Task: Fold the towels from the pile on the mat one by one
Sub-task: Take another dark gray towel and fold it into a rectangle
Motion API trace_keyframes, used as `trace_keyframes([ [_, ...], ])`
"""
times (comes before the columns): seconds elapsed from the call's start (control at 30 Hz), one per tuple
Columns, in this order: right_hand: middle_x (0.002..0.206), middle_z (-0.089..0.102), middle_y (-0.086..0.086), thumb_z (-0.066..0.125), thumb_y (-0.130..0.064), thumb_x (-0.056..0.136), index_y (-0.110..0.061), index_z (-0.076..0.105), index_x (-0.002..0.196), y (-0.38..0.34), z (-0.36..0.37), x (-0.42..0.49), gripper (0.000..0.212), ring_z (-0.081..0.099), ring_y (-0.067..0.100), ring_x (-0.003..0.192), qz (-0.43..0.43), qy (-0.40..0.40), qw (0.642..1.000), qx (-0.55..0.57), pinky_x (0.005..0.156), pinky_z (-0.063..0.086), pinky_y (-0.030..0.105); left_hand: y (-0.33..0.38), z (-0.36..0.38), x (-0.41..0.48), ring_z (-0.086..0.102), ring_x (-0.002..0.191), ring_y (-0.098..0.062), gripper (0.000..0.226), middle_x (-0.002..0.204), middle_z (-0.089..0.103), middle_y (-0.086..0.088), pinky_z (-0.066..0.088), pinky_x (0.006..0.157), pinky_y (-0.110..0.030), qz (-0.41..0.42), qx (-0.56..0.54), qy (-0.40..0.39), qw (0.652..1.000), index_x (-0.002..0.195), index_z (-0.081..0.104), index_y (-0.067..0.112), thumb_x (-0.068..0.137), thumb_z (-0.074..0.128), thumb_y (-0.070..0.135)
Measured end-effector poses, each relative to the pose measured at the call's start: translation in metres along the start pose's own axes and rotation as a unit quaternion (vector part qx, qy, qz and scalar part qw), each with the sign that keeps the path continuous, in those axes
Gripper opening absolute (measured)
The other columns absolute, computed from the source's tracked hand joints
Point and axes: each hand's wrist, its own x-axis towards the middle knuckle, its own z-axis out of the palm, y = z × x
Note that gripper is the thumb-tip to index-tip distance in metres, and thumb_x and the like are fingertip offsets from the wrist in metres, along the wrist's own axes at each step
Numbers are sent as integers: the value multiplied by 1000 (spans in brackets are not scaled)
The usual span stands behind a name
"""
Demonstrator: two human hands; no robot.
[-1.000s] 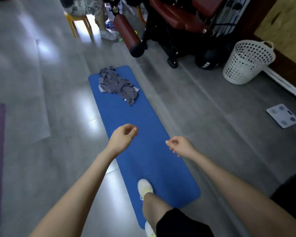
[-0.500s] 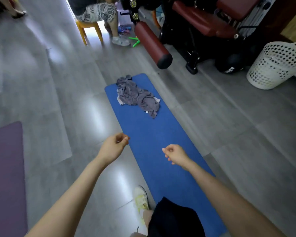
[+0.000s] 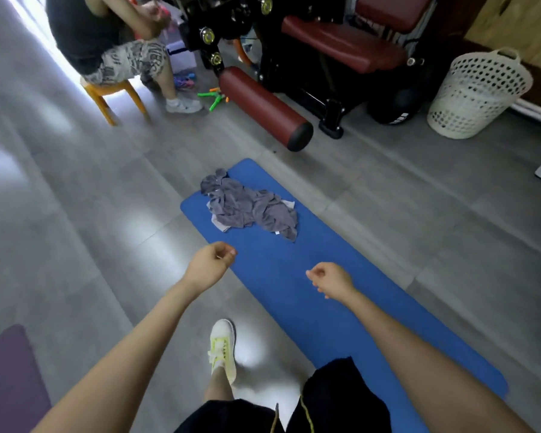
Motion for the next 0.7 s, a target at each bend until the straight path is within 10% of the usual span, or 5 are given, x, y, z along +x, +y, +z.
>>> trace_keyframes([
  [0.33, 84, 61, 17, 48, -34, 95, 4, 59, 89, -53, 46, 24, 39, 59, 30, 78, 146, 79, 985, 48, 64, 39, 32, 11, -84, 142, 59, 66, -1, 14, 83, 65, -4, 42, 60, -6, 90, -40, -100, 990, 97, 64, 8, 95, 52, 15],
  [0.7, 78, 55, 2, 47, -34, 95, -11, 55, 81, -34, 59, 110, 28, 50, 18, 71, 174, 48, 982, 57, 62, 36, 28, 7, -50, 260, 59, 73, -14, 16, 80, 63, -2, 49, 67, -15, 6, -131, -101, 986, 90, 62, 10, 96, 47, 10],
])
